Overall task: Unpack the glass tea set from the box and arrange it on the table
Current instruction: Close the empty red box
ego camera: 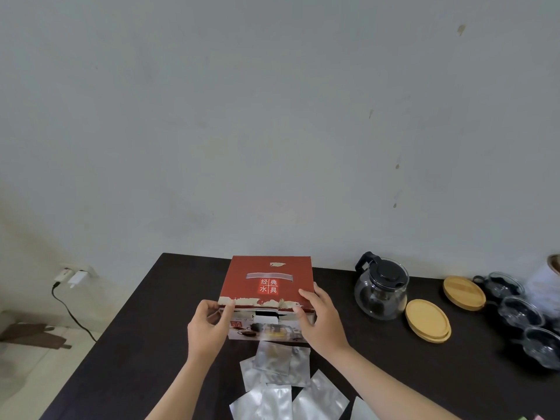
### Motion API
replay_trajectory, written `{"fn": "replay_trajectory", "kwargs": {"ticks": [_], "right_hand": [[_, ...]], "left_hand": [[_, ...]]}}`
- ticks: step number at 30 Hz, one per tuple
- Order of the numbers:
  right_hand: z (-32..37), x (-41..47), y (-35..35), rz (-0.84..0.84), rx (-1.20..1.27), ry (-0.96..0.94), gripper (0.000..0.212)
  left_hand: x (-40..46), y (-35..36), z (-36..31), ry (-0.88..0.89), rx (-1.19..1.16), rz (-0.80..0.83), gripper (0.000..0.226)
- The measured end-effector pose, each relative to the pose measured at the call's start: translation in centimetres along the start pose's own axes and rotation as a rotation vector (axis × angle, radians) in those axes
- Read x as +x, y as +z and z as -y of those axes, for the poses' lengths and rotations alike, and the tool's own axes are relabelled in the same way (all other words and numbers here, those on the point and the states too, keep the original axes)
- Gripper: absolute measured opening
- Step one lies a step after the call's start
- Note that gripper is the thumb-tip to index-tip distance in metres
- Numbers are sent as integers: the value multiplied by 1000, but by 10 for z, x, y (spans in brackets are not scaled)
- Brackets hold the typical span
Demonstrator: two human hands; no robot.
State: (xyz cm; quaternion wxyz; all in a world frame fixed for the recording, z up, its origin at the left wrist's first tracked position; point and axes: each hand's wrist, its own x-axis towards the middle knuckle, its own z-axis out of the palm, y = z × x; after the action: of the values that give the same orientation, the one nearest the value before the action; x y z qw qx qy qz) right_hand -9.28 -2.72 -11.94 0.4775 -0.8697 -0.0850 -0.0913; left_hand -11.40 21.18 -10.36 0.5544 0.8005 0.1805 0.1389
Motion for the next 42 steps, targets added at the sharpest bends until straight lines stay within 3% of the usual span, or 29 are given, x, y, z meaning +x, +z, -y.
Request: {"fn": "replay_trajectory", "kwargs": {"ticks": [9,15,20,23,27,35,42], "right_hand": [[5,-1,3,7,8,59,40],[8,0,2,13,15,92,40],[10,3,-3,41,21,105,41],[11,4,-4,37,23,103,41],[11,4,-4,22,39,108,40],[11,8,-5,37,55,113,38],[10,15,-9,77,53,133,37]], "left_hand": [[8,3,0,-135,-52,-25,30],[10,4,-3,-210,-87,16,21],[16,-6,-8,-145,57,113,21],[20,-7,-5,-111,130,88,19],[16,-5,-7,-124,127,54,17],[17,-8,-20,-230,85,203,16],[22,-13,-23,-215,166,272,23]]}}
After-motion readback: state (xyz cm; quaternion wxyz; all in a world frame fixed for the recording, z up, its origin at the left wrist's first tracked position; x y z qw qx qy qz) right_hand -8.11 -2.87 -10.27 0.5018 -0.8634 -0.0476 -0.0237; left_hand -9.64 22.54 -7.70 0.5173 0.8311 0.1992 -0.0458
